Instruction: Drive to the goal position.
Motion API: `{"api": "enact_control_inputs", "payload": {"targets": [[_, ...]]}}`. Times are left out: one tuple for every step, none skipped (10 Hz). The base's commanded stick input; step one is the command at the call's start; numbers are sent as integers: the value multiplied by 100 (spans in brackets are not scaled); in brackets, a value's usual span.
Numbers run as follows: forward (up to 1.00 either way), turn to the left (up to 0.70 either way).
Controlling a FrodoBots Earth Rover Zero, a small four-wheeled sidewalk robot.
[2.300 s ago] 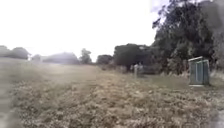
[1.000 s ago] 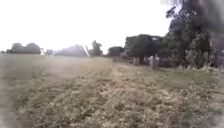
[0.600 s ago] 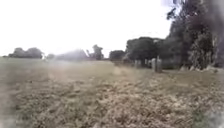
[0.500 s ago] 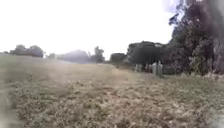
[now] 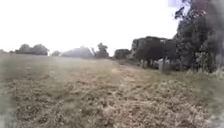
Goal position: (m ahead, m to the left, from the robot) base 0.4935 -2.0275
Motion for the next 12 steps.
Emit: {"api": "enact_control_inputs", "payload": {"targets": [[70,-16],[70,-15],[70,-15],[70,-16],[70,-16],[70,-19],[70,-19],[70,-19],[70,-19],[70,-19],[70,-20],[70,-18]]}}
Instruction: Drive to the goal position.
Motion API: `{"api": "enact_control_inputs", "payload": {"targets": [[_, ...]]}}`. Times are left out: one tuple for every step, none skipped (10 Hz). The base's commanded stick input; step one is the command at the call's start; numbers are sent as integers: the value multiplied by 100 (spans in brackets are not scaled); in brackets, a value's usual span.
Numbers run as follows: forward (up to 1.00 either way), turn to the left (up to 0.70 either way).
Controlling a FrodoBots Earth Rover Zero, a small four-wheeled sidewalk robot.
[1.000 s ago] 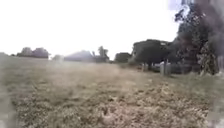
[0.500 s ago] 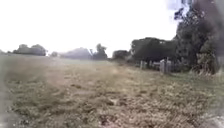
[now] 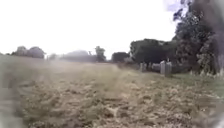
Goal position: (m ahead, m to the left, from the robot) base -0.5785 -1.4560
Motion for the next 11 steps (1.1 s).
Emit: {"api": "enact_control_inputs", "payload": {"targets": [[70,-18],[70,-18],[70,-17],[70,-12],[70,-6],[70,-3],[70,-2],[70,-2],[70,-2],[70,-2],[70,-2]]}}
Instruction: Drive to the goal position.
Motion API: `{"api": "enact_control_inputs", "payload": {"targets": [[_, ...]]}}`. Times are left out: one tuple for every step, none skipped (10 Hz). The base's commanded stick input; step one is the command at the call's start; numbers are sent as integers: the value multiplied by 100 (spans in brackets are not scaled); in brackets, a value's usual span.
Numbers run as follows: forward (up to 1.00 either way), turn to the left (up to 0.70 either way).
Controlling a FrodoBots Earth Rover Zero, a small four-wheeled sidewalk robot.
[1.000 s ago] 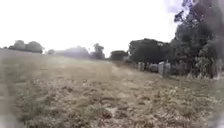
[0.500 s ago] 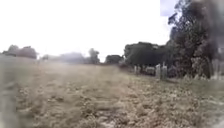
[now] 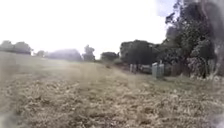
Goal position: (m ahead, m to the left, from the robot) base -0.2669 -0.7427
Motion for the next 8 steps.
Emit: {"api": "enact_control_inputs", "payload": {"targets": [[70,-1],[70,-1],[70,0],[70,0],[70,0],[70,0],[70,0],[70,0]]}}
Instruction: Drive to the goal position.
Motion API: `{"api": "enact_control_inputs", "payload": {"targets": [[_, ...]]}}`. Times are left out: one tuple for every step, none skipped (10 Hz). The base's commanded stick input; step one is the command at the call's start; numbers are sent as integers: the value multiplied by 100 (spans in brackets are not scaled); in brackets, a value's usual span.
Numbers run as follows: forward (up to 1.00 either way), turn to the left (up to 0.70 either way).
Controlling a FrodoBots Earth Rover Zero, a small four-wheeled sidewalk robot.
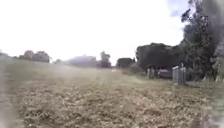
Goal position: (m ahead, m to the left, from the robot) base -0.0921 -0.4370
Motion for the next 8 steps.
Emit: {"api": "enact_control_inputs", "payload": {"targets": [[70,0],[70,-5],[70,-10],[70,-12],[70,-14],[70,-16],[70,-17],[70,-19]]}}
